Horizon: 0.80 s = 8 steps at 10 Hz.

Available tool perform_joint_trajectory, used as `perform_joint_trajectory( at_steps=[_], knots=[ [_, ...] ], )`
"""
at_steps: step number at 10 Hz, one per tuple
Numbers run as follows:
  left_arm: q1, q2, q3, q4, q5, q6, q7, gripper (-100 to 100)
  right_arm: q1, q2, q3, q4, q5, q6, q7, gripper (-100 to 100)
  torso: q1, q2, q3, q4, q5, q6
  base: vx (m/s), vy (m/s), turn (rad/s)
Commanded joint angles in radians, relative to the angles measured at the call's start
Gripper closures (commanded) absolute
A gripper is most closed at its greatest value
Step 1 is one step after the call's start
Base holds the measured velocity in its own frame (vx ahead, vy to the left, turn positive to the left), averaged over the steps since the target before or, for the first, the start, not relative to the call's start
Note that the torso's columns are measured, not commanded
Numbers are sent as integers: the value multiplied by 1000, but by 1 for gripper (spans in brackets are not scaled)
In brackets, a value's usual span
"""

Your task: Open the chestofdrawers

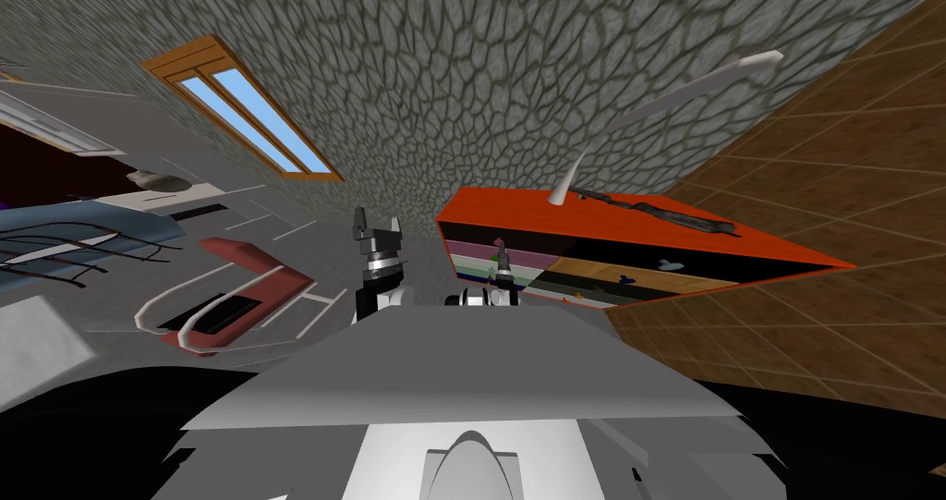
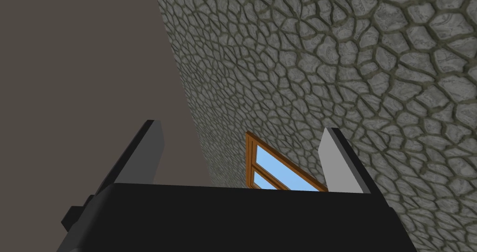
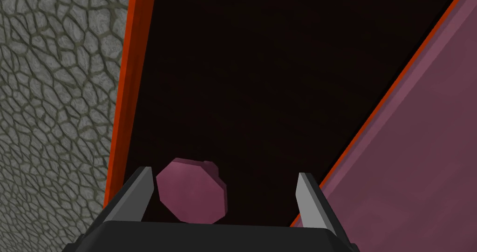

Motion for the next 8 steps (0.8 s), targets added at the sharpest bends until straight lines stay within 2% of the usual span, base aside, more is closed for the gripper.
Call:
perform_joint_trajectory(
  at_steps=[1,5,8],
  knots=[
    [0,0,0,0,0,0,0,0,-17,3,-2,-10,9,52,35,-100,0,0,0,0,0,0,-49,-65,17],
    [0,0,0,0,0,0,0,0,-48,-14,-7,-21,22,129,83,-100,-1,0,0,0,0,0,-51,-78,20],
    [0,0,0,0,0,0,0,0,-71,-10,-10,-29,31,187,120,-100,-2,0,0,0,-1,0,-54,-69,18]
  ],
)
